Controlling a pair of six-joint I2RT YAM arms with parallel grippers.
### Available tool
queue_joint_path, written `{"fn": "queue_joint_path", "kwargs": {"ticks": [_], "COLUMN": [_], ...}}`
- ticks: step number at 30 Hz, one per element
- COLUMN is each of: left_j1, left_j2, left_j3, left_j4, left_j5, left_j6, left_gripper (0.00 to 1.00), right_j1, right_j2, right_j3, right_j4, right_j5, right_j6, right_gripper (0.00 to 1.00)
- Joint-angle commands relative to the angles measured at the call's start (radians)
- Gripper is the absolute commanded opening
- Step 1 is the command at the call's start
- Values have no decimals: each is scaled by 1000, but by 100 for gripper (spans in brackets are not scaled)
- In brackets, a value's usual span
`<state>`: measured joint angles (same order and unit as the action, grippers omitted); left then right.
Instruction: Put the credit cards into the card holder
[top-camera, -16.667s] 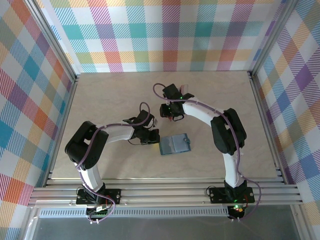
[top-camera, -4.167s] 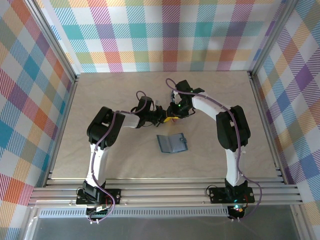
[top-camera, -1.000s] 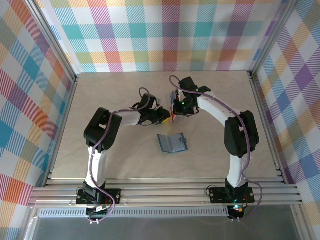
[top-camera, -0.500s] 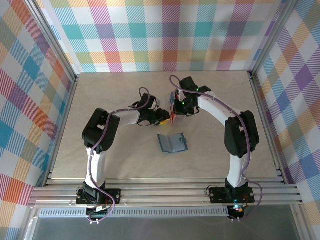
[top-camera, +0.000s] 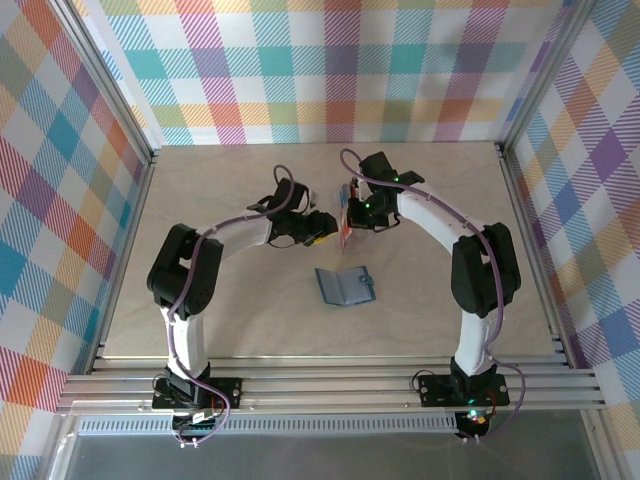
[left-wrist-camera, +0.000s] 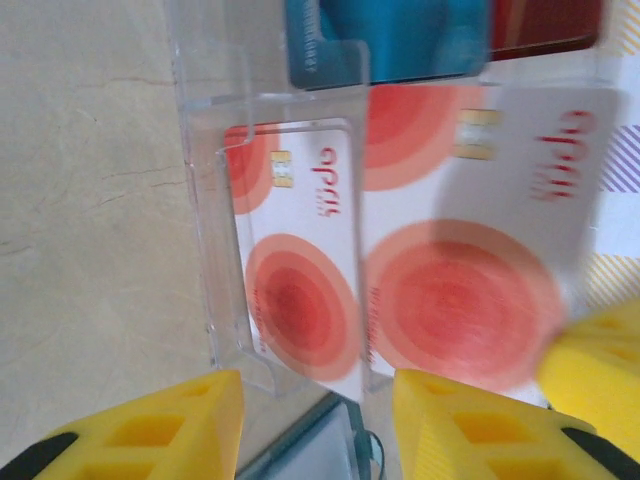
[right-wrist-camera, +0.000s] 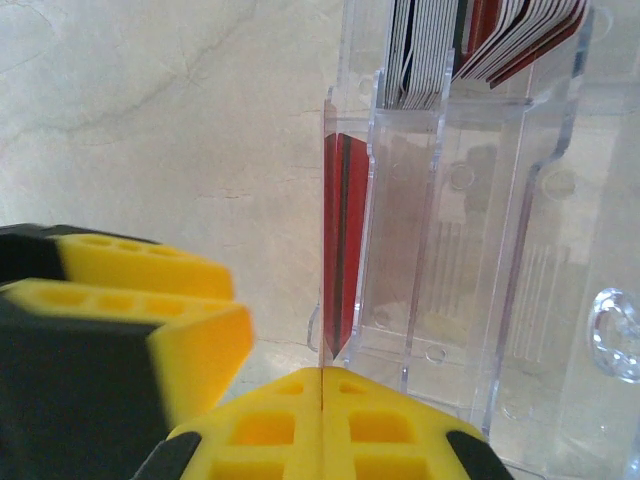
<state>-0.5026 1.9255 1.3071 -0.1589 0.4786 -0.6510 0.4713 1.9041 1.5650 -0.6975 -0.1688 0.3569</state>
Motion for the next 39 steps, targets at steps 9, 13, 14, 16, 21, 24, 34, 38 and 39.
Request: {"fn": "queue_joint_path", "kwargs": {"ticks": [9,13,14,16,21,24,34,38,39], "left_j1": [-130,-158,-160,-162,-164,-165,-165,-165,-166], "left_j2": [-236,-255,-253,-238,-218,-202,-143,-131,-133], "left_j3": [-138,-179,-189,-209,-254,-266,-299,-314,-320], "left_j4": [-253,-279,-282,-281,-258,-248,-214,-199,-191], "left_j5": [-89,-102,-107,-105,-105,-108,-151,-158,-157], "left_j6": [144,169,173,177,187,195,208,208,209], "left_gripper": [21,20,20,19,18,18,15,14,13], "right_j1": [-5,-5,-5,-5,-5,-5,6,31,40], "right_j2": [-33,-34,-37,-48,-91,-112,-198,-275,-299], "right_j3": [-13,-16,-16,-16,-24,-27,-87,-164,-186], "right_j4": [9,12,11,12,6,3,-16,-20,-21], "right_j5": [-27,-29,-29,-24,-9,4,17,23,27], "right_j6": [-18,-16,-15,-15,-16,-17,-10,-1,5], "right_gripper": [0,0,0,0,0,0,0,0,0]}}
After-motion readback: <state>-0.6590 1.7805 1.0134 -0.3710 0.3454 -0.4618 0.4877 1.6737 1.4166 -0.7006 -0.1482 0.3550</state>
